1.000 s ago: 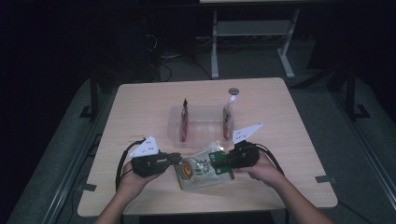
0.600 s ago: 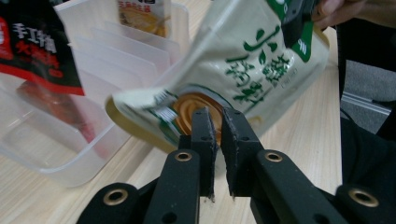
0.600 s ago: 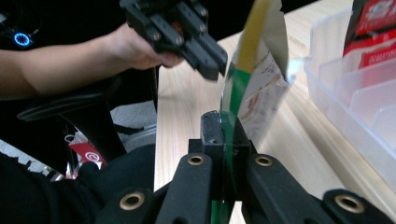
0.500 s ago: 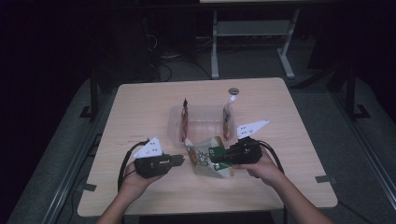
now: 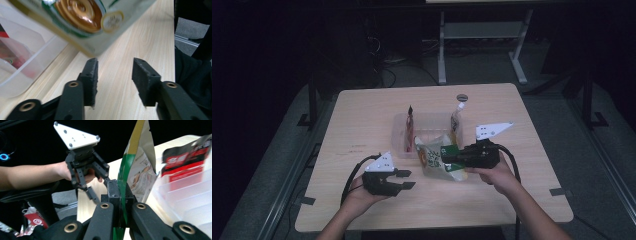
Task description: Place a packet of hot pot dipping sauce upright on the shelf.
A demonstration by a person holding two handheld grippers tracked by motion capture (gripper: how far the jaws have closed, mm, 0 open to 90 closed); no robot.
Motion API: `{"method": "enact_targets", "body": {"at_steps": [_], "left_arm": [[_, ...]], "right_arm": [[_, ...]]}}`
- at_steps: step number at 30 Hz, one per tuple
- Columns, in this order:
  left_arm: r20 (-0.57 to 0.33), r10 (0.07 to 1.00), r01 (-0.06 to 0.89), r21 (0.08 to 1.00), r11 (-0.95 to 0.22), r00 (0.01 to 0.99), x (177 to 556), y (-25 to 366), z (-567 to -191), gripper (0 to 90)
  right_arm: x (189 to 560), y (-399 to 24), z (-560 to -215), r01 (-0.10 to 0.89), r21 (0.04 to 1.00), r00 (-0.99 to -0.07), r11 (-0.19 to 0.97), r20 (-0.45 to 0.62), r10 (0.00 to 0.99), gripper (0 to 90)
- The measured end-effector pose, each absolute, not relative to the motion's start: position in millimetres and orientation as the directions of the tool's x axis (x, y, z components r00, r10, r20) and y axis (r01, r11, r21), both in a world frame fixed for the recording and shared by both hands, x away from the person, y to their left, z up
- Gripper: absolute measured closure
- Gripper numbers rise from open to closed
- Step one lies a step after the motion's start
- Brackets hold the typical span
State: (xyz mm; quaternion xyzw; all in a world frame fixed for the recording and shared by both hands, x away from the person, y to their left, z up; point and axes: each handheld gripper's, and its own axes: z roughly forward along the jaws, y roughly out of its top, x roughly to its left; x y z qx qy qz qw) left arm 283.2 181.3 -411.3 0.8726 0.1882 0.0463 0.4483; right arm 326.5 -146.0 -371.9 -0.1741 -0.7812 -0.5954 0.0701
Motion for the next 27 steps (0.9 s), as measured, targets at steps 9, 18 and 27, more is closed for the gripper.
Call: {"method": "enact_targets", "body": {"at_steps": [9,18,27], "left_arm": [[-0.109,0.387,0.326,0.765,-0.556,0.916,285,187,-420,32.5],[-0.118,0.389,0.336,0.756,-0.562,0.914,285,189,-422,30.2],[-0.119,0.387,0.339,0.748,-0.571,0.914,286,190,-423,29.7]], "right_arm": [[337,-148,-364,0.364,0.904,-0.916,0.225,0.303,0.264,90.0],[357,-149,-353,0.362,0.916,-0.902,0.174,0.298,0.311,90.0],[374,-149,-349,0.365,0.918,-0.891,0.153,0.296,0.345,90.0]]}}
